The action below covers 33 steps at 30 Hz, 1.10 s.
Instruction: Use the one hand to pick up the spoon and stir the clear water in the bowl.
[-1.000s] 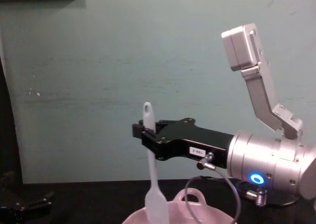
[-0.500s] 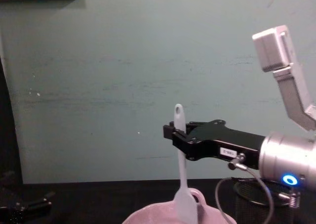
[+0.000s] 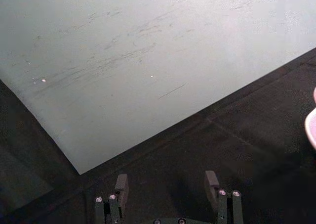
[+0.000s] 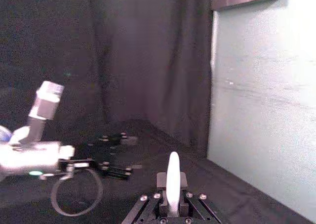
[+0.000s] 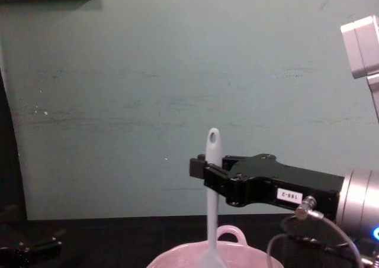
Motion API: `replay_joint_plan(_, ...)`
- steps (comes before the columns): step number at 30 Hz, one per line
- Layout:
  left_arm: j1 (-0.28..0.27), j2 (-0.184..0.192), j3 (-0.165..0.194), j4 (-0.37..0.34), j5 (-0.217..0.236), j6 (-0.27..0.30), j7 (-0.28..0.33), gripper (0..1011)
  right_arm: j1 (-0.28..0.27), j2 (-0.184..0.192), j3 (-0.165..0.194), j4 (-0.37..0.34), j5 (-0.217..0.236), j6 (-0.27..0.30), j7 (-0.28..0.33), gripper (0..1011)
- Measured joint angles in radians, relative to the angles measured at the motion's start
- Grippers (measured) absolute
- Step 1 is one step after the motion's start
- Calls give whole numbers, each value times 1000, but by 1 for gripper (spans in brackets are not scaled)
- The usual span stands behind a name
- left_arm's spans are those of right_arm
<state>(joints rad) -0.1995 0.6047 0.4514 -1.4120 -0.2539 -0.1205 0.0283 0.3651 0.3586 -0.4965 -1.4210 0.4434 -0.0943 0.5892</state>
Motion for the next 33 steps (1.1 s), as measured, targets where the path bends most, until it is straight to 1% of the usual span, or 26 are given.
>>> replay_joint_plan(4, 0, 0, 0, 0, 0, 0, 0, 1011, -8, -4, -11, -12, 11, 5, 7, 117)
replay_joint_plan(6, 0, 0, 0, 0, 0, 0, 0, 1011, -7, -15, -21, -7, 12, 2, 7, 117)
replay_joint_plan(9, 0, 0, 0, 0, 0, 0, 0, 1011, 6, -38, -33, 21, 10, -9, 3, 117)
replay_joint_plan(10, 0, 0, 0, 0, 0, 0, 0, 1011, 17, -53, -38, 44, 7, -17, 0, 117)
replay_joint_plan(13, 0, 0, 0, 0, 0, 0, 0, 1011, 35, -76, -42, 80, -1, -31, -9, 117)
replay_joint_plan(14, 0, 0, 0, 0, 0, 0, 0, 1011, 47, -90, -43, 104, -8, -44, -17, 117)
replay_joint_plan(16, 0, 0, 0, 0, 0, 0, 0, 1011, 59, -104, -42, 130, -19, -58, -29, 117)
replay_joint_plan(18, 0, 0, 0, 0, 0, 0, 0, 1011, 77, -121, -37, 162, -33, -73, -46, 116)
replay_joint_plan(21, 0, 0, 0, 0, 0, 0, 0, 1011, 97, -136, -26, 201, -55, -85, -68, 117)
replay_joint_plan(24, 0, 0, 0, 0, 0, 0, 0, 1011, 109, -142, -13, 226, -73, -92, -87, 117)
replay_joint_plan(27, 0, 0, 0, 0, 0, 0, 0, 1011, 110, -139, 0, 234, -85, -94, -96, 117)
replay_joint_plan(29, 0, 0, 0, 0, 0, 0, 0, 1011, 109, -134, 7, 232, -88, -90, -99, 117)
replay_joint_plan(33, 0, 0, 0, 0, 0, 0, 0, 1011, 93, -114, 25, 207, -89, -70, -98, 117)
